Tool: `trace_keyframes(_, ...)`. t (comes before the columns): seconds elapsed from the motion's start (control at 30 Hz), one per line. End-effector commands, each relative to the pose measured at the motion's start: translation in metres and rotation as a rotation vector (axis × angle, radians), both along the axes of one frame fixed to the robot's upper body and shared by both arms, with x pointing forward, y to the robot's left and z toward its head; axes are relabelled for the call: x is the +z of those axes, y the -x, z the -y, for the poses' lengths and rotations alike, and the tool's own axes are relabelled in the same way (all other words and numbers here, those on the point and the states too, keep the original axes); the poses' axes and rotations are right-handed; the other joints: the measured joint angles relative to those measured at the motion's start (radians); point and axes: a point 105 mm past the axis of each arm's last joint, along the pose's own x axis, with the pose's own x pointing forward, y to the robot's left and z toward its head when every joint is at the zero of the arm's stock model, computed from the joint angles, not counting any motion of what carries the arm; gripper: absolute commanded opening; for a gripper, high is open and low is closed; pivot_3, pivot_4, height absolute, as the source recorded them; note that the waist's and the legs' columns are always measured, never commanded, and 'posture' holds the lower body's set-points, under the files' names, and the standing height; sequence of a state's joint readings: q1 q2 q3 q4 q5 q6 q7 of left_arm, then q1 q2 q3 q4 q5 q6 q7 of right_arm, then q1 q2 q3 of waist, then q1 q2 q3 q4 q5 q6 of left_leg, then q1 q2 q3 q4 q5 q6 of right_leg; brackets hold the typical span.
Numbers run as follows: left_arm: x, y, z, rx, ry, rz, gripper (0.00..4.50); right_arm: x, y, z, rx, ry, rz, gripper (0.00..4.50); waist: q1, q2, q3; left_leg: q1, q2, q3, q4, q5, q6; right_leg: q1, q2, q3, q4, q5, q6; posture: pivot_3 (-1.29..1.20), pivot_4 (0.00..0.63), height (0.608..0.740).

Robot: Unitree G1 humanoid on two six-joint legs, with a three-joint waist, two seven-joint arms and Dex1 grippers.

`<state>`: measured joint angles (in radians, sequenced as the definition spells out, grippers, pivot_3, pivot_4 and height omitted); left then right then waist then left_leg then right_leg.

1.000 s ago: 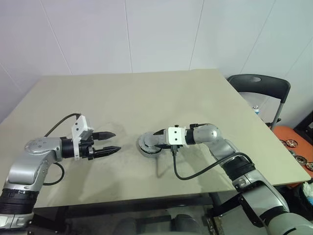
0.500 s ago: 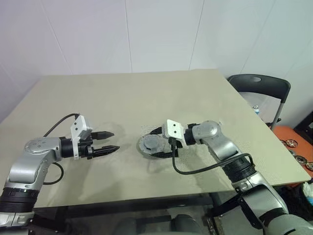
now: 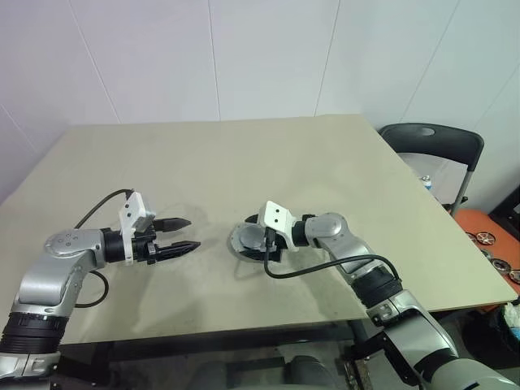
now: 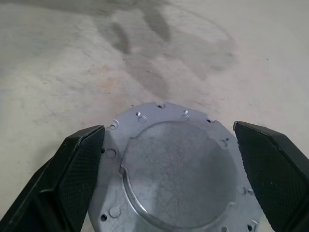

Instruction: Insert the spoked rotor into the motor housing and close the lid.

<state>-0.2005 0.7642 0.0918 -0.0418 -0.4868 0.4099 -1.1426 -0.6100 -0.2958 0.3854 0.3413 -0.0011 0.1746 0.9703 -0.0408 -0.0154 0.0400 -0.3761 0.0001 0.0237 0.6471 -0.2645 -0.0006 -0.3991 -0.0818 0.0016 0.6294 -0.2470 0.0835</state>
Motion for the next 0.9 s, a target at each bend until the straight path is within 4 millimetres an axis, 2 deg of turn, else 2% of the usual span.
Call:
trace_keyframes(0.03,0.01,0.0,0.003,-0.008,0.007,0.041,3.32,0.007,-0.007,0.006,-0.032,-0.022,0.004,4.47,0.0,0.0,0.0,0.0,0.0,0.0,0.0,0.0,0.0,0.0,0.0,0.0,0.0,0.0,0.0,0.0,0.0,0.74)
trace_keyframes(0.37,0.007,0.0,0.007,-0.018,0.007,0.045,3.32,-0.002,-0.008,0.011,-0.046,0.012,-0.004,4.47,-0.001,0.0,0.0,0.001,0.0,0.0,0.0,0.0,0.0,0.001,0.0,0.0,0.0,-0.001,-0.001,0.0,0.0,0.74)
trace_keyframes(0.6,0.007,0.001,0.01,-0.02,0.013,0.045,3.32,-0.008,-0.003,0.011,-0.041,-0.003,-0.072,4.47,-0.001,0.0,0.0,0.001,0.0,0.0,0.0,0.0,0.0,0.001,0.0,0.0,0.0,-0.001,-0.001,0.0,0.0,0.74)
trace_keyframes(0.7,0.006,0.001,0.011,-0.019,0.013,0.042,3.32,-0.007,-0.004,0.013,-0.049,-0.008,-0.069,3.89,-0.001,0.0,0.0,0.001,0.0,0.0,0.0,0.0,0.0,0.001,0.0,0.0,0.0,-0.001,-0.001,0.0,0.0,0.74)
trace_keyframes(0.8,0.006,0.001,0.011,-0.018,0.014,0.041,3.32,-0.009,-0.007,0.016,-0.075,0.012,-0.051,3.0,0.0,0.0,0.0,0.001,0.0,0.0,0.0,0.0,0.0,0.001,0.0,0.0,0.0,-0.001,-0.001,0.0,0.0,0.74)
trace_keyframes(0.9,0.005,0.001,0.012,-0.019,0.017,0.041,3.32,-0.007,-0.009,0.015,-0.079,0.012,-0.038,3.0,0.002,0.0,0.0,0.001,0.0,0.0,0.001,0.0,0.0,0.002,0.0,0.0,0.0,-0.001,-0.002,0.0,0.0,0.74)
